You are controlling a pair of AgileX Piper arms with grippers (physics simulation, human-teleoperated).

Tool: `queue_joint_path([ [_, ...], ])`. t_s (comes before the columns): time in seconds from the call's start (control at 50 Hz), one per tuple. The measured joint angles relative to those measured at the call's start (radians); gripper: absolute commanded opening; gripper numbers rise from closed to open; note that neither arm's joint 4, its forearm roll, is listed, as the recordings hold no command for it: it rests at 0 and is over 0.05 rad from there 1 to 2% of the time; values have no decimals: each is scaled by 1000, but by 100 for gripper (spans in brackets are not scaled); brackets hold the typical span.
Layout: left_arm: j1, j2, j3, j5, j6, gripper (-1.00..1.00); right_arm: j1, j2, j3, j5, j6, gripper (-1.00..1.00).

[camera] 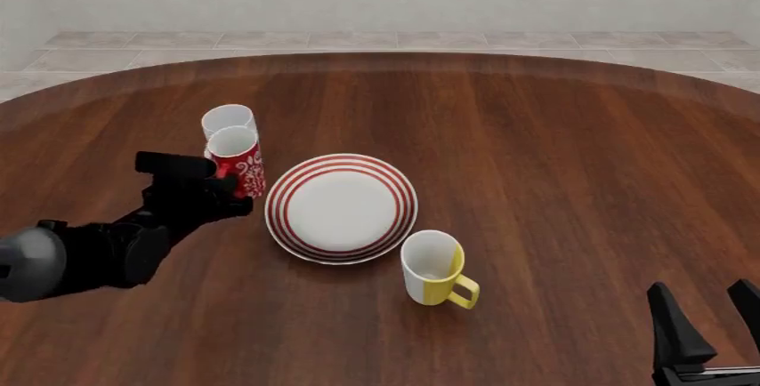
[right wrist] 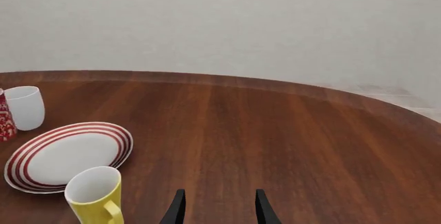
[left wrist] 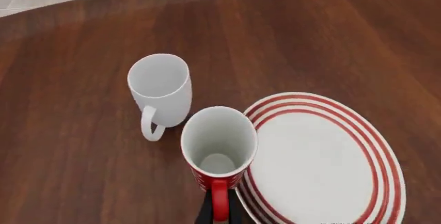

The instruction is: Pick up the red mug and put it on the plate

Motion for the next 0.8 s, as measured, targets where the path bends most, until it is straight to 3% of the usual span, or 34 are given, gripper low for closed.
queue_joint_path([
  [0.34,-91,-24,-63,74,51,-100,5,-1,3,-2,-6,100],
  [0.8,-189,14,-128,84,70,-100,9,6,4,-6,-9,100],
])
